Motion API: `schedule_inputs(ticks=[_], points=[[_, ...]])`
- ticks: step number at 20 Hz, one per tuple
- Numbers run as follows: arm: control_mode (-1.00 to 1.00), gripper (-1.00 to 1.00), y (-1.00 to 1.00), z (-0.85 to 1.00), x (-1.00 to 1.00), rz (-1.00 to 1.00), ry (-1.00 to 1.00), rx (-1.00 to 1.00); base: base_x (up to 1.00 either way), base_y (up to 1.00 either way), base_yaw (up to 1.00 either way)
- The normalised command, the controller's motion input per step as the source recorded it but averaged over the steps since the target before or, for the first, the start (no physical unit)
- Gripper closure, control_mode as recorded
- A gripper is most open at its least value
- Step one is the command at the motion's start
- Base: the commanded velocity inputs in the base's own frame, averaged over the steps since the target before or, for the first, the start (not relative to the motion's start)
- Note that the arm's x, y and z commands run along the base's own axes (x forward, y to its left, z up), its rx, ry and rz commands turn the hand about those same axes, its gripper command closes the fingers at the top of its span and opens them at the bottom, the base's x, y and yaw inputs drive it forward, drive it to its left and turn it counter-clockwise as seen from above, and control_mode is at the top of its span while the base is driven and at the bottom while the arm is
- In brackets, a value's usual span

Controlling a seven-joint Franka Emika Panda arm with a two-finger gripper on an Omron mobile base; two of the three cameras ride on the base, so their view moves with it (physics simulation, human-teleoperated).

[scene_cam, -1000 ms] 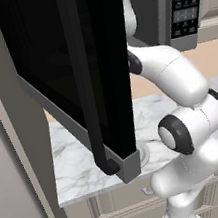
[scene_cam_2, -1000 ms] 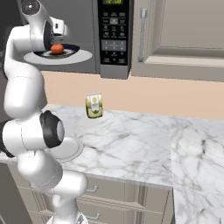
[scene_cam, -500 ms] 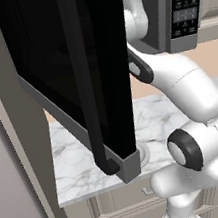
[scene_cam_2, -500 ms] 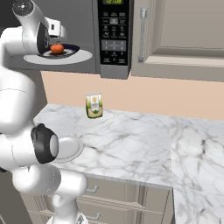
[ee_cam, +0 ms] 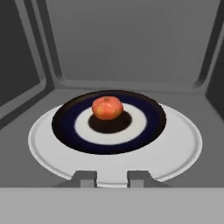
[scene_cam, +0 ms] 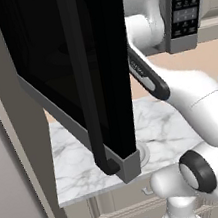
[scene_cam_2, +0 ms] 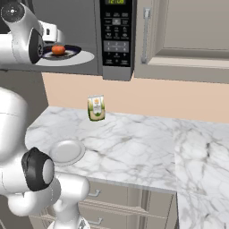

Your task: Pick the squash from the counter and place it in the microwave. Then turn on the microwave.

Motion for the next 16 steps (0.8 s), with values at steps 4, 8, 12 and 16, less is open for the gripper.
schedule_inputs(ticks=[4, 8, 12, 16], points=[[-1.0, 1.0, -0.21, 0.0, -0.56, 0.0, -0.03, 0.0, 0.0, 0.0, 0.0], [-1.0, 1.0, -0.28, 0.0, -0.59, 0.0, -0.01, 0.0, 0.0, 0.0, 0.0], [-1.0, 1.0, -0.27, 0.0, -0.56, 0.0, 0.0, 0.0, 0.0, 0.0, 0.0], [-1.0, 1.0, -0.16, 0.0, -0.6, 0.0, -0.04, 0.0, 0.0, 0.0, 0.0]])
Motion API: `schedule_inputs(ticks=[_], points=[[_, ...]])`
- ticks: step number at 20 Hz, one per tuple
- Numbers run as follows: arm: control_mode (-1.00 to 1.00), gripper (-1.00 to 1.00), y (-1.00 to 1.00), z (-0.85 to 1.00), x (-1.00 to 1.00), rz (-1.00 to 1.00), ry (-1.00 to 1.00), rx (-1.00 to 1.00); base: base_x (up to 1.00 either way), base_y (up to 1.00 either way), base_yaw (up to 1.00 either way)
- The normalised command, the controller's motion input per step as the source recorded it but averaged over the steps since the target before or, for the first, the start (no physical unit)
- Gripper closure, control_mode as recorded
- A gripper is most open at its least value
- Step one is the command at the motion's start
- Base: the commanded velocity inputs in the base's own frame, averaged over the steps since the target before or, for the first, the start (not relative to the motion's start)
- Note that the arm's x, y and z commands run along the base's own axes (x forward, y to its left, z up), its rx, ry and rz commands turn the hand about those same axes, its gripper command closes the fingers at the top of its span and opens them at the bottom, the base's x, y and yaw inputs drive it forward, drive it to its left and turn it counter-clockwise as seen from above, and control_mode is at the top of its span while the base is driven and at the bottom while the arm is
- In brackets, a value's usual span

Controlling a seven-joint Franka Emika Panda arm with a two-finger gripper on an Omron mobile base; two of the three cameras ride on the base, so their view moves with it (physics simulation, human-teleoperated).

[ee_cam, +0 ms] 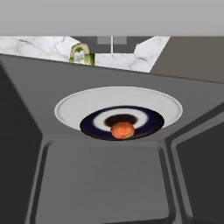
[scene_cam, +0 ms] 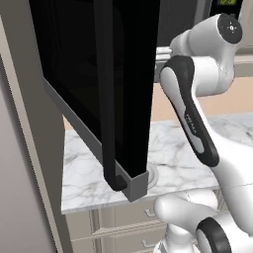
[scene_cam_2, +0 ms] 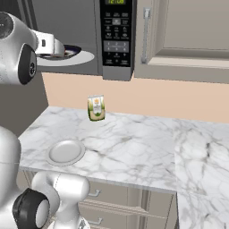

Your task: Pick the squash from the counter and place it in the microwave. Then turn on the microwave.

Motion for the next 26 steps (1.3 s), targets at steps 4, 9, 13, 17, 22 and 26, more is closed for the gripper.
schedule_inputs(ticks=[4, 9, 13, 17, 22, 26], points=[[-1.0, 1.0, -0.09, 0.0, -0.6, 0.0, -0.04, 0.0, 0.0, 0.0, 0.0], [-1.0, 1.0, -0.06, 0.0, -0.52, 0.0, -0.01, 0.0, 0.0, 0.0, 0.0], [-1.0, 1.0, -0.04, 0.0, -0.47, 0.0, 0.0, 0.0, 0.0, 0.0, 0.0], [-1.0, 1.0, -0.04, 0.0, -0.46, 0.0, 0.0, 0.0, 0.0, 0.0, 0.0], [-1.0, 1.0, -0.02, 0.0, -0.45, 0.0, 0.0, 0.0, 0.0, 0.0, 0.0], [-1.0, 1.0, -0.01, 0.0, -0.43, 0.0, 0.0, -0.01, 0.0, 0.0, 0.0]])
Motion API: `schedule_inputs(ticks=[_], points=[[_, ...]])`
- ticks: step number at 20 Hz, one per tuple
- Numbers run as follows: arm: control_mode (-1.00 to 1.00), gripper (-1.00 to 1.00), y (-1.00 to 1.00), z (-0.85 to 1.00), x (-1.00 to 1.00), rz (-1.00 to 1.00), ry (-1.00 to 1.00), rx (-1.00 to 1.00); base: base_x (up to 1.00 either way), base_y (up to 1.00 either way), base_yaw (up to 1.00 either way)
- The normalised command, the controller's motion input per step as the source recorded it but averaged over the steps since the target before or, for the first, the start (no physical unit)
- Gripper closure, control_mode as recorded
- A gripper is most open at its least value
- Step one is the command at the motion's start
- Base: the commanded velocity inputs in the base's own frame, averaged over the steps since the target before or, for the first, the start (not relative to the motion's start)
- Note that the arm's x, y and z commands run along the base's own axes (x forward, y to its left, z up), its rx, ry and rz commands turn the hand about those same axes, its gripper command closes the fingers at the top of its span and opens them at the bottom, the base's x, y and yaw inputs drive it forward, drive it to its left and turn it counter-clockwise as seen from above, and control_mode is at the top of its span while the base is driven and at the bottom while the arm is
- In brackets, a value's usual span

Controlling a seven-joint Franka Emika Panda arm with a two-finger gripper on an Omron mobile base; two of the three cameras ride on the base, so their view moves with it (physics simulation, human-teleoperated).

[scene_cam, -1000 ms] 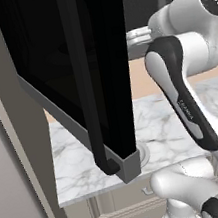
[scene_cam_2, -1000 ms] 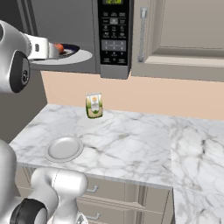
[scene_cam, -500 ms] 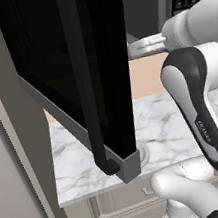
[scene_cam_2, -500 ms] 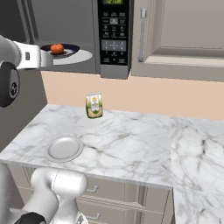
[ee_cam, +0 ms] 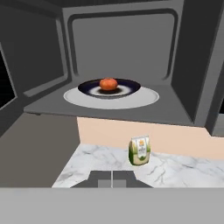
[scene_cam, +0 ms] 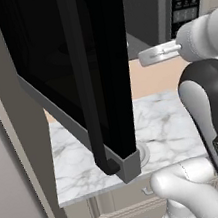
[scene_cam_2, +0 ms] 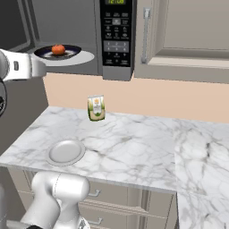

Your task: Pick the squash from the counter and place it in the microwave. Then turn on the microwave.

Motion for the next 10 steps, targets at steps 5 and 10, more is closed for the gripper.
schedule_inputs(ticks=[5, 10], points=[[-1.0, 1.0, -0.01, 0.02, -0.43, 0.0, 0.0, -0.02, 0.0, 0.0, 0.0], [-1.0, 1.0, -0.02, 0.03, -0.44, 0.0, 0.0, -0.03, 0.0, 0.0, 0.0]])
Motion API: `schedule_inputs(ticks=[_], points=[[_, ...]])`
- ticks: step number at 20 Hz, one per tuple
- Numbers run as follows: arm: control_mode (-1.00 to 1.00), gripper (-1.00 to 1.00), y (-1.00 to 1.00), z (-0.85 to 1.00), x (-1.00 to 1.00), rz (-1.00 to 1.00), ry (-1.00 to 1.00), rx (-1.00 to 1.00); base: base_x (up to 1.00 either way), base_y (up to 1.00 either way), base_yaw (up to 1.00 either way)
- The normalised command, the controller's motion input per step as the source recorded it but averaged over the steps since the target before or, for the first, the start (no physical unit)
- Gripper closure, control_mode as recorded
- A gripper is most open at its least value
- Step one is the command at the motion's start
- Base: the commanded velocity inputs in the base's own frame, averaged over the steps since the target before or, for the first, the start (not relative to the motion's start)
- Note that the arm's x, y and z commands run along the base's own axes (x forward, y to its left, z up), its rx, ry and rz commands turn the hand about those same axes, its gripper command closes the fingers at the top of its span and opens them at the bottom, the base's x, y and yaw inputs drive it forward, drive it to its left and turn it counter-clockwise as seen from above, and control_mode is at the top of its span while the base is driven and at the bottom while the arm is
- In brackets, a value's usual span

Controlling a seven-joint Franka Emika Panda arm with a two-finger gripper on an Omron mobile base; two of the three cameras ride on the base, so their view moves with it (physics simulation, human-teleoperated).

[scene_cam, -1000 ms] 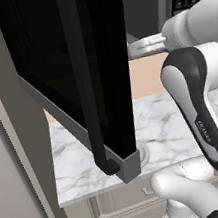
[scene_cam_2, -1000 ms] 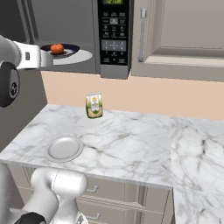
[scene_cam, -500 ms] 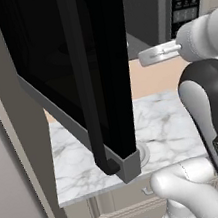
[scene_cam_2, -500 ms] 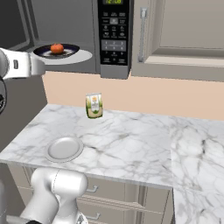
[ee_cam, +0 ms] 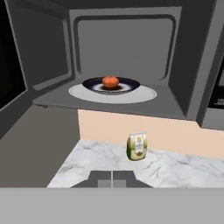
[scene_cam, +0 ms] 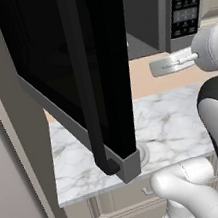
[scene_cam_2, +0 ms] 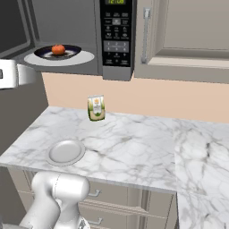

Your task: Pick the squash from the counter and place it in the microwave. Then turn on the microwave.

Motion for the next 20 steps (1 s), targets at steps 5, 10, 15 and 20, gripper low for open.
schedule_inputs(ticks=[5, 10, 15, 20], points=[[-1.0, 1.0, 0.0, 0.04, -0.43, 0.0, 0.0, -0.02, 0.0, 0.0, 0.0], [-1.0, 1.0, 0.0, 0.01, -0.4, 0.0, 0.0, -0.03, 0.0, 0.0, 0.0], [-1.0, 1.0, 0.0, 0.0, -0.39, 0.0, -0.03, -0.04, 0.0, 0.0, 0.0], [-1.0, 1.0, 0.0, 0.0, -0.34, 0.0, -0.05, -0.04, 0.0, 0.0, 0.0]])
